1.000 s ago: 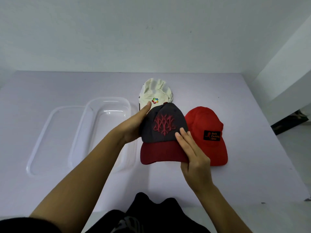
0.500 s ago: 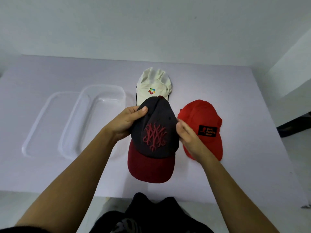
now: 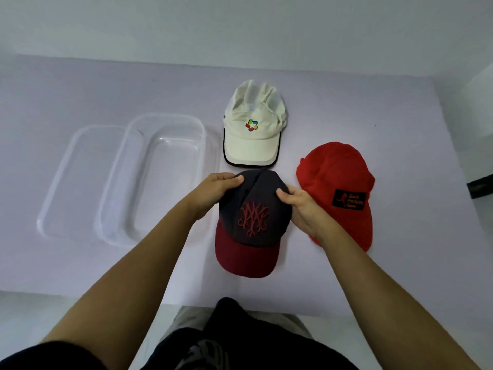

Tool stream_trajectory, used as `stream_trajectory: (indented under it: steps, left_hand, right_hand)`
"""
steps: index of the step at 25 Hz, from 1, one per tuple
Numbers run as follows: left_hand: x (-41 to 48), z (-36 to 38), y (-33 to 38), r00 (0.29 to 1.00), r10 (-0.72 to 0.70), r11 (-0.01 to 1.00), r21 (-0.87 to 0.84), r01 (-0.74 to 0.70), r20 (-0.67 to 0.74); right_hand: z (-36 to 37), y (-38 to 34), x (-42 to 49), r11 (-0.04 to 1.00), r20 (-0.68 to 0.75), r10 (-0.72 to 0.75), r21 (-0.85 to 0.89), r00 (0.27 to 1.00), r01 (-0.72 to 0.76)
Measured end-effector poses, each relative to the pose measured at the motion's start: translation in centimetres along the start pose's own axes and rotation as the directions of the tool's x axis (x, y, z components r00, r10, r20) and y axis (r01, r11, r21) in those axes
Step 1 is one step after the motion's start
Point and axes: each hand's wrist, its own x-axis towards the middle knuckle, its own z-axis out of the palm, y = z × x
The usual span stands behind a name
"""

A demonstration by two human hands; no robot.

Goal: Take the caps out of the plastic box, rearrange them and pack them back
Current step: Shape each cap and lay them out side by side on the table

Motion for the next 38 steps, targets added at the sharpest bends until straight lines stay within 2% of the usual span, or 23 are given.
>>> stream_trajectory:
  steps: [4, 7, 9, 14, 18, 21, 23, 25, 30, 34, 38]
  left_hand:
    - [2.2, 0.3, -1.9, 0.981, -0.104, 0.982, 0.140, 0.127, -0.164]
    - [2.9, 0.9, -1.7, 0.955, -0.096, 0.963, 0.217, 0.161, -0.280]
    - [3.4, 1.7, -1.3, 0.947, -0.098, 0.956, 0.235, 0.175, -0.307]
    - [4.2, 2.3, -1.6, 0.942, -0.195, 0.954, 0.171, 0.247, -0.273]
    - [4.6, 2.0, -1.6, 0.939, -0.230, 0.933, 0.216, 0.287, -0.256]
    - [5.1, 2.0, -1.9, 0.949, -0.144, 0.923, 0.307, 0.232, -0.282]
    - [5.2, 2.0, -1.8, 0.965, -0.031, 0.920, 0.369, 0.129, -0.262]
    - [5.2, 2.1, -1.8, 0.967, 0.014, 0.908, 0.408, 0.094, -0.253]
    - [5.7, 2.3, -2.5, 0.943, 0.013, 0.892, 0.430, 0.139, -0.333]
    - [6.4, 1.7, -2.4, 0.945, 0.010, 0.860, 0.484, 0.159, -0.328]
    - [6.7, 1.3, -2.6, 0.936, -0.075, 0.840, 0.484, 0.244, -0.343]
  right_hand:
    - [-0.3, 1.0, 3.0, 0.969, -0.119, 0.089, -0.219, 0.989, -0.113]
    - [0.4, 0.6, 3.9, 0.934, -0.240, 0.050, -0.334, 0.970, -0.131]
    - [1.4, 0.4, 4.3, 0.917, -0.308, 0.031, -0.369, 0.951, -0.149]
    - [2.0, 1.0, 5.1, 0.921, -0.384, 0.094, -0.317, 0.919, -0.227]
    - [1.2, 0.4, 5.3, 0.915, -0.404, 0.156, -0.284, 0.901, -0.286]
    - [0.9, 0.4, 5.7, 0.901, -0.392, 0.224, -0.264, 0.892, -0.343]
    - [0.9, 0.7, 6.0, 0.894, -0.409, 0.200, -0.297, 0.891, -0.337]
    - [1.2, 0.7, 6.0, 0.894, -0.407, 0.140, -0.339, 0.903, -0.291]
    - [1.4, 0.6, 6.4, 0.863, -0.468, 0.015, -0.440, 0.884, -0.248]
    - [1.4, 0.6, 6.7, 0.799, -0.528, 0.021, -0.501, 0.849, -0.331]
    - [1.6, 0.9, 6.7, 0.726, -0.482, -0.046, -0.618, 0.875, -0.303]
